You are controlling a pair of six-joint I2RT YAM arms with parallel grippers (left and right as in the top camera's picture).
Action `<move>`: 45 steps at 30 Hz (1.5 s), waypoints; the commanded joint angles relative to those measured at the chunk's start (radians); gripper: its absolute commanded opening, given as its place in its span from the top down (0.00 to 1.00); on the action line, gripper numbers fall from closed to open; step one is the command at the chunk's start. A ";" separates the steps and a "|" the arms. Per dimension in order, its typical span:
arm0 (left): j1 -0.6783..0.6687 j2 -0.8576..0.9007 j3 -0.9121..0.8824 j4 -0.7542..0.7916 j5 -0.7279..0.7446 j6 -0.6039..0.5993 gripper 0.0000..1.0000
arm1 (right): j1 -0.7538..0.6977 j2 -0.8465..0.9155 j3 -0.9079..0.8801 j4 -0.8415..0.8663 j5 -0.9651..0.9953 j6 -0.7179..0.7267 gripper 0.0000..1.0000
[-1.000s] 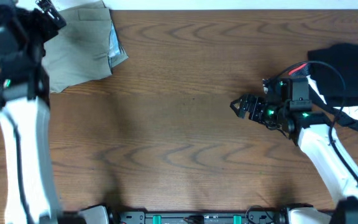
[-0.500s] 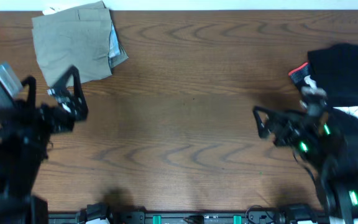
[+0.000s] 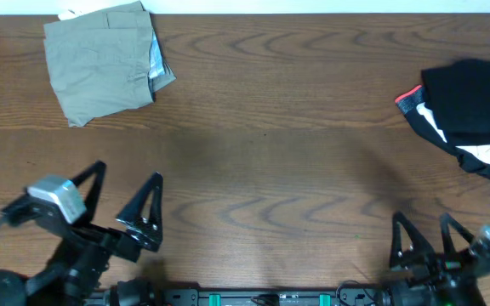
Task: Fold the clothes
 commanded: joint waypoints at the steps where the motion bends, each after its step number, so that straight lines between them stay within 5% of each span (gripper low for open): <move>1: 0.002 -0.021 -0.075 0.000 0.033 0.010 0.02 | 0.002 -0.026 0.003 -0.007 0.101 0.018 0.01; 28: 0.002 -0.015 -0.163 -0.006 0.032 -0.013 0.02 | 0.002 -0.026 0.003 -0.416 0.087 0.019 0.01; 45: 0.002 -0.015 -0.163 -0.006 0.032 -0.013 0.02 | 0.002 -0.026 0.002 -0.427 0.086 0.022 0.01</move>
